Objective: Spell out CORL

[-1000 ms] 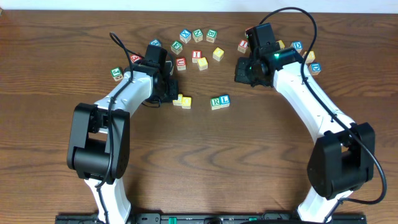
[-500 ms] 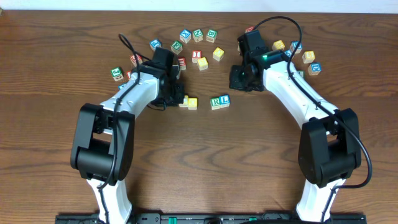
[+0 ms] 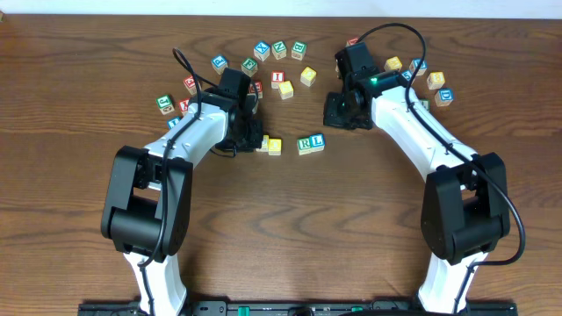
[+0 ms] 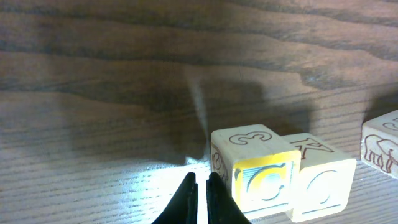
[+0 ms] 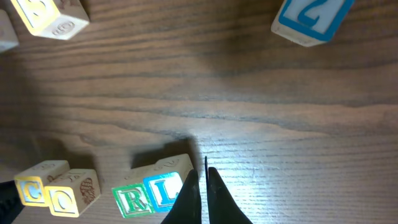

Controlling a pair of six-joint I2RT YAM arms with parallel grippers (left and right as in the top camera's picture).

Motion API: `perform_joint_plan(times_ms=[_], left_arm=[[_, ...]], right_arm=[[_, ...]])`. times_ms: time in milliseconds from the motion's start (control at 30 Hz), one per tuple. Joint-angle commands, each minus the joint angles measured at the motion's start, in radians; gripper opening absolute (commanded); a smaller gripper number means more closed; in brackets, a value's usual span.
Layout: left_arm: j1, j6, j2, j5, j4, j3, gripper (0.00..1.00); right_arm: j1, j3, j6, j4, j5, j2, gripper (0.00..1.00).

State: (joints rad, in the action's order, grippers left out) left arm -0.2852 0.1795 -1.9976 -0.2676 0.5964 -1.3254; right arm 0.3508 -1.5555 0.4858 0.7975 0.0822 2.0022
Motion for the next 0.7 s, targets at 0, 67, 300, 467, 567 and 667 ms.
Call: perform_joint_plan(times_ms=[0,67,300,467,567,667], left_arm=[[-0.003,-0.013,-0.005,-0.012,0.014,-0.003,0.07],[-0.003,-0.014,-0.005,-0.012,0.028,-0.003,0.07],[-0.003,-0.013,-0.005,-0.013,0.047,-0.003,0.07],[-0.004,-0.01,-0.005,-0.013,0.047,-0.003,0.08],[-0.01,-0.01,-0.005,-0.012,0.038,-0.003,0.07],[-0.014,-0.01,-0.005,-0.012,0.008,-0.003,0.08]], right_arm=[[-0.003,0.0,-0.011,0.012,0.0,0.03,0.01],[-0.003,0.0,-0.011,0.02,0.003,0.041,0.01],[-0.001,0.001,-0.008,0.045,0.003,0.064,0.01],[-0.001,0.001,-0.008,0.048,0.015,0.082,0.01],[-0.001,0.001,-0.008,0.043,0.039,0.098,0.01],[0.004,0.001,-0.008,0.039,0.06,0.116,0.01]])
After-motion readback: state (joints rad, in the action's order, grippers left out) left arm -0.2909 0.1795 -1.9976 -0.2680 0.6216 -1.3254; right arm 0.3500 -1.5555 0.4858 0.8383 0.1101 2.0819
